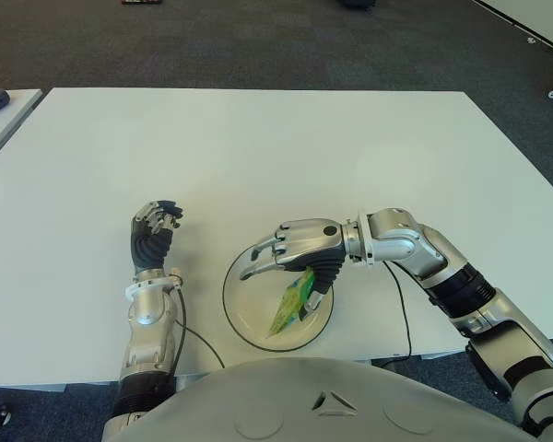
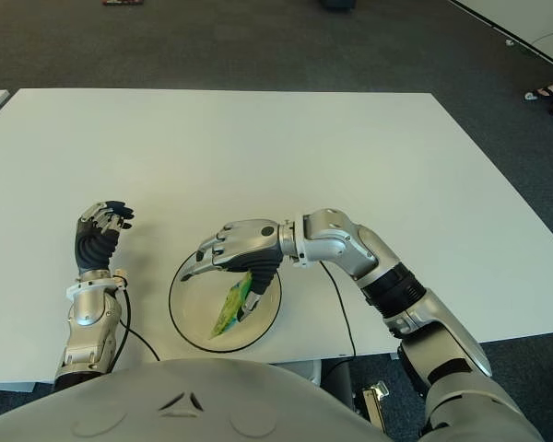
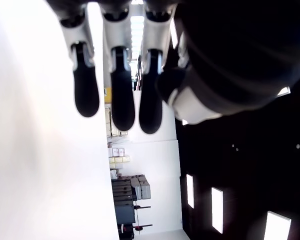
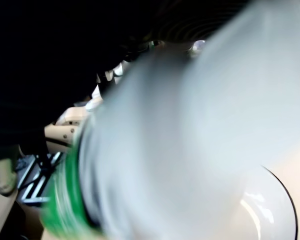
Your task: Put the toothpaste on the table into the plate.
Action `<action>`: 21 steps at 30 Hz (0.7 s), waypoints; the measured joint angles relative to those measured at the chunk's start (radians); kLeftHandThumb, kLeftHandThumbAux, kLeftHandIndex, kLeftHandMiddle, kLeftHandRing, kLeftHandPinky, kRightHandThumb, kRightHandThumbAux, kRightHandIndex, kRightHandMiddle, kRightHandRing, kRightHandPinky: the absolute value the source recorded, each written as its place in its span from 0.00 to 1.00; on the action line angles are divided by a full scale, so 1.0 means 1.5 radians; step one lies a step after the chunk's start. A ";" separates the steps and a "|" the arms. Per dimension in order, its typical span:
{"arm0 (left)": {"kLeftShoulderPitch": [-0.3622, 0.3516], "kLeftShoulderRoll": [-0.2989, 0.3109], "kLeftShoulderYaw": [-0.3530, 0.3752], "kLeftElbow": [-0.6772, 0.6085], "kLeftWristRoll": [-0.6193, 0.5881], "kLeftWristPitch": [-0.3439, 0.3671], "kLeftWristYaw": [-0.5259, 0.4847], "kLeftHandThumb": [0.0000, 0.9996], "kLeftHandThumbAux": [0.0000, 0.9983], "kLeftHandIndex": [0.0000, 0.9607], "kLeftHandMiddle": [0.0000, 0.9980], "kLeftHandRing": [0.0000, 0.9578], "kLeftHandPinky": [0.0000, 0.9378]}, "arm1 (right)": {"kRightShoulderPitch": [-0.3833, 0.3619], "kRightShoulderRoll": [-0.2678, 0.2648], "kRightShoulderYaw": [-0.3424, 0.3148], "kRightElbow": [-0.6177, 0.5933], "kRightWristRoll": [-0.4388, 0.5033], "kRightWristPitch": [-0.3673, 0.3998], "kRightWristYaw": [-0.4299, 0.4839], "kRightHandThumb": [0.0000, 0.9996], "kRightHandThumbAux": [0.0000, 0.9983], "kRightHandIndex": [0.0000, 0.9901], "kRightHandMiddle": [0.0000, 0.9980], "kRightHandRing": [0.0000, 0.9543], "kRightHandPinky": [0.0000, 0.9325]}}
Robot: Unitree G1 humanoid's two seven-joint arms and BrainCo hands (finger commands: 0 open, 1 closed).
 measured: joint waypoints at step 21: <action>0.010 -0.013 -0.005 -0.036 0.002 0.048 0.000 0.70 0.72 0.44 0.47 0.49 0.49 | -0.053 0.032 -0.006 -0.041 0.128 0.046 0.074 0.11 0.24 0.00 0.00 0.00 0.00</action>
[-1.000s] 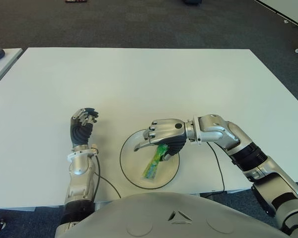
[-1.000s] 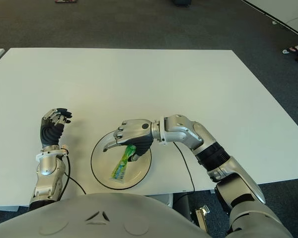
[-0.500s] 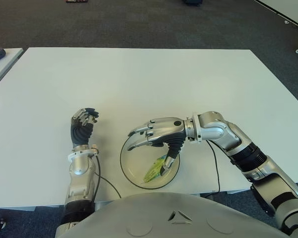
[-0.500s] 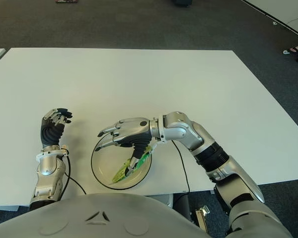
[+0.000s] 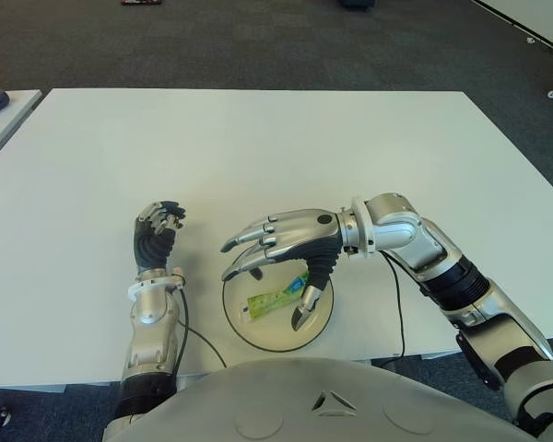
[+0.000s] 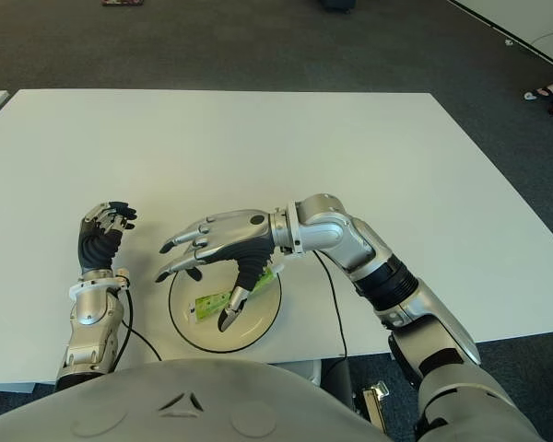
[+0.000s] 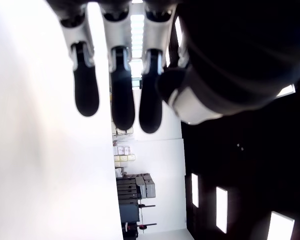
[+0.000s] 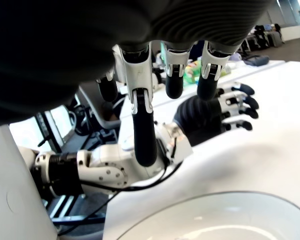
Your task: Put the toothpaste on the table into the plate.
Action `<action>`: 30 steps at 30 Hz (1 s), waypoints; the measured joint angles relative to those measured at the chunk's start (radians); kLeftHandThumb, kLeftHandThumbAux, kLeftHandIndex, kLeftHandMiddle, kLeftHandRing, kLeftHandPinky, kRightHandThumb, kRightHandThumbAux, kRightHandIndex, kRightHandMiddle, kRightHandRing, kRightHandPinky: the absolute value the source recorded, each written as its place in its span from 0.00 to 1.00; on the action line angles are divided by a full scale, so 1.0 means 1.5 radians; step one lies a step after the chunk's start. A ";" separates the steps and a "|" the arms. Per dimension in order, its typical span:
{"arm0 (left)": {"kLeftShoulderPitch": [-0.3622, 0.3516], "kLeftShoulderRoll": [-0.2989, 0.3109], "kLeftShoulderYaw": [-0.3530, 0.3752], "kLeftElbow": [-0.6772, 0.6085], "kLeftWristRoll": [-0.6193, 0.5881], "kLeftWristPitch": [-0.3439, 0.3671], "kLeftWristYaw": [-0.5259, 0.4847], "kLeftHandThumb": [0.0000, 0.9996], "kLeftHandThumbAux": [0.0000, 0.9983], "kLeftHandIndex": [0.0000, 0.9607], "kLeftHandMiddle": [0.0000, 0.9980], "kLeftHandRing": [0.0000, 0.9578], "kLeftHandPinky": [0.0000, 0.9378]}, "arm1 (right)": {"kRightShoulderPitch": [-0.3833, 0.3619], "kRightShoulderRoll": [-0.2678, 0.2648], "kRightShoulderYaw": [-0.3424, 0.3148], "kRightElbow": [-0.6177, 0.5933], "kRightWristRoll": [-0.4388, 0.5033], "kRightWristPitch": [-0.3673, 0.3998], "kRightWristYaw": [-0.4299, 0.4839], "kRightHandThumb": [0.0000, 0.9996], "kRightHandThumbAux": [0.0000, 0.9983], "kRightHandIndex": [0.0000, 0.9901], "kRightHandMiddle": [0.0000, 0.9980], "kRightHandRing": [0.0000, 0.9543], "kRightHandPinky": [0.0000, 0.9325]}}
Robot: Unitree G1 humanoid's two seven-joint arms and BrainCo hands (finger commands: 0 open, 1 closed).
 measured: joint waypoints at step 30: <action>-0.029 -0.003 0.030 0.068 -0.044 0.017 -0.006 0.70 0.71 0.45 0.44 0.48 0.50 | 0.018 0.139 -0.124 0.048 0.015 0.033 -0.180 0.04 0.24 0.00 0.00 0.00 0.00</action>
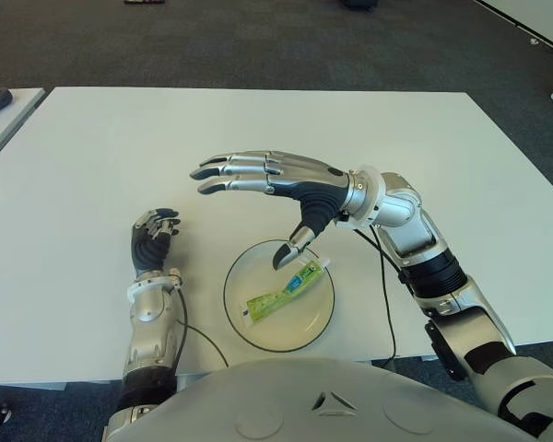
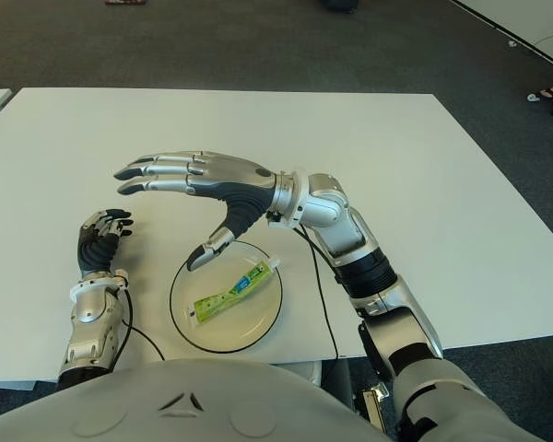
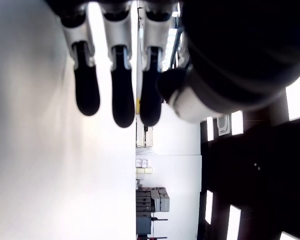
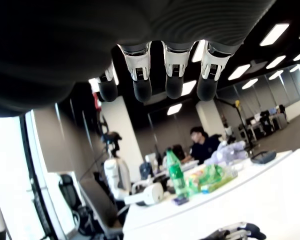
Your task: Put the toothpaste on the table into the plate.
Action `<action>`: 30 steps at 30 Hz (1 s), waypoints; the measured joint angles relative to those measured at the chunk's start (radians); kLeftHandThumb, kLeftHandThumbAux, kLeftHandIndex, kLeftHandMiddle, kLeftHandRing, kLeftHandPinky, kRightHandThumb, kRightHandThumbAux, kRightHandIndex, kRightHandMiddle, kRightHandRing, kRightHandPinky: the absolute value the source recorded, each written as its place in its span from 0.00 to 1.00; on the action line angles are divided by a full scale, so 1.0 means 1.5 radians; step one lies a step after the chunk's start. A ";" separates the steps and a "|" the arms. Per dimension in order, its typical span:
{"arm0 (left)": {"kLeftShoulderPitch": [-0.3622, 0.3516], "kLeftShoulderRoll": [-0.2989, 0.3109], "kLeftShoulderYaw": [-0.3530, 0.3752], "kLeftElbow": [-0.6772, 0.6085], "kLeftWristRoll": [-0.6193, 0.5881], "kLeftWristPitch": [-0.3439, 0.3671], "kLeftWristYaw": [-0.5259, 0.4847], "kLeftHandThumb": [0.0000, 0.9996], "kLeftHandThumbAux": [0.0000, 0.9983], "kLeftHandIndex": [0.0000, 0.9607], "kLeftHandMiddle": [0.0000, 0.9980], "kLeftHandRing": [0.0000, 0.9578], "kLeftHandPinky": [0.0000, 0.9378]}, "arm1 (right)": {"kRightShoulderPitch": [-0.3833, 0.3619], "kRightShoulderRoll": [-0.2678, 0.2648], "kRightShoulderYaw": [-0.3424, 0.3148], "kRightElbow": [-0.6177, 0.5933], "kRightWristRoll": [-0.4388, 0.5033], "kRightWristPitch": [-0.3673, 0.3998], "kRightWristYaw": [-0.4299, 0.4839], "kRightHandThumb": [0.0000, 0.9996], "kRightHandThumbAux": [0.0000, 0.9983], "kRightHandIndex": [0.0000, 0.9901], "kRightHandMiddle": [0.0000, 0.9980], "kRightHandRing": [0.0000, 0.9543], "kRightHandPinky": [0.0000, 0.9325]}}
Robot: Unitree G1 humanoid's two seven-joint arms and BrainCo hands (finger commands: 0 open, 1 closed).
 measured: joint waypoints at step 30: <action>0.011 -0.004 -0.017 -0.016 0.039 -0.076 0.001 0.71 0.72 0.44 0.49 0.50 0.51 | 0.218 0.224 -0.169 0.054 0.050 0.074 -0.333 0.19 0.66 0.29 0.37 0.38 0.41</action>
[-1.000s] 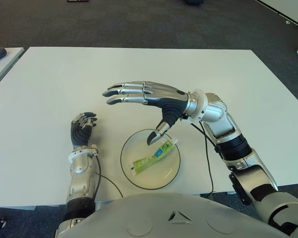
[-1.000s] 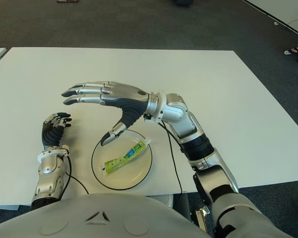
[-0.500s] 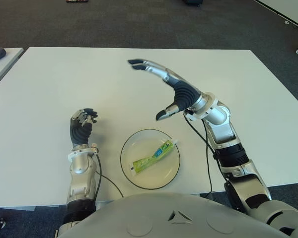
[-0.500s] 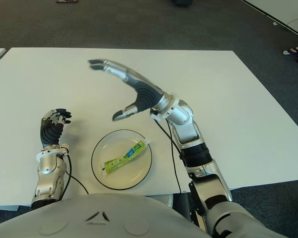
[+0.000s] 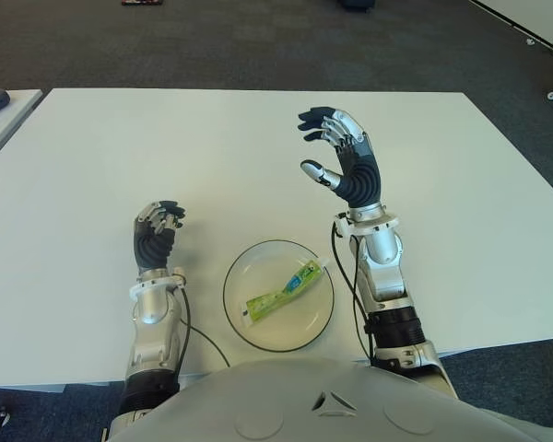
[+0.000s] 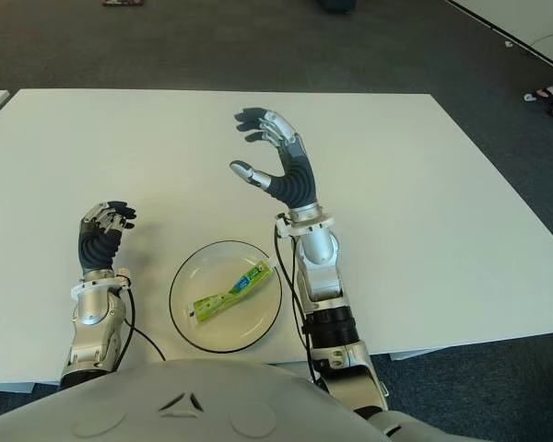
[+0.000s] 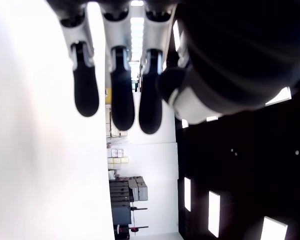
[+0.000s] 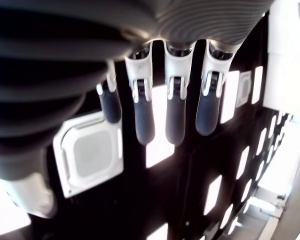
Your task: Put the toothpaste on the table into the plate.
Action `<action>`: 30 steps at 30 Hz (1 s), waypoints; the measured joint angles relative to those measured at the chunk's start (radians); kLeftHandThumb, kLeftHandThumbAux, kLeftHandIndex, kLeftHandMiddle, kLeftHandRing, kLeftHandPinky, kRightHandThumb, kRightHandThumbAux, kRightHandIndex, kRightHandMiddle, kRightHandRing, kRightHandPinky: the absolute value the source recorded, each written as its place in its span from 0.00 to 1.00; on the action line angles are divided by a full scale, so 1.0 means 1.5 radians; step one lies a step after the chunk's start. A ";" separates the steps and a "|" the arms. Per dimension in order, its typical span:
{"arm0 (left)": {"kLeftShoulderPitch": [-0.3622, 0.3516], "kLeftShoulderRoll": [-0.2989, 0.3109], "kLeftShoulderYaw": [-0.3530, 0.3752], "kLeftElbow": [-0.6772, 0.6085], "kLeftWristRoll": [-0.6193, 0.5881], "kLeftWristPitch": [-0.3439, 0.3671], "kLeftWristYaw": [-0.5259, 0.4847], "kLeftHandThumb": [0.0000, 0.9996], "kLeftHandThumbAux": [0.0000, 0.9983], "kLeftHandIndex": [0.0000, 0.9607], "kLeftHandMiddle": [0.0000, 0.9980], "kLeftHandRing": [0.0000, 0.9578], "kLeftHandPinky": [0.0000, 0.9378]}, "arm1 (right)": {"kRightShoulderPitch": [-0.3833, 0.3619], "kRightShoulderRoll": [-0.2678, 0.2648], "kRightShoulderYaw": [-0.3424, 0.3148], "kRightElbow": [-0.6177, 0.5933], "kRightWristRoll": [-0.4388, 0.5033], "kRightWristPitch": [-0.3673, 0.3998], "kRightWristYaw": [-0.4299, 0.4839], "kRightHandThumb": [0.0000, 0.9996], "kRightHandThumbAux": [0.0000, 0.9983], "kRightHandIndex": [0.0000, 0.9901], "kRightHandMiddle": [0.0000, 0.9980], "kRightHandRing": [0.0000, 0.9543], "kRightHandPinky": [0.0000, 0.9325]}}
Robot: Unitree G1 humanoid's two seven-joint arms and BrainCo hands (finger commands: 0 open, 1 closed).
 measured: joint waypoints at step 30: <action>-0.014 0.012 -0.009 0.032 0.000 -0.055 0.000 0.71 0.72 0.44 0.49 0.52 0.53 | 0.025 0.024 -0.101 0.250 0.102 -0.035 0.003 0.17 0.65 0.32 0.40 0.44 0.46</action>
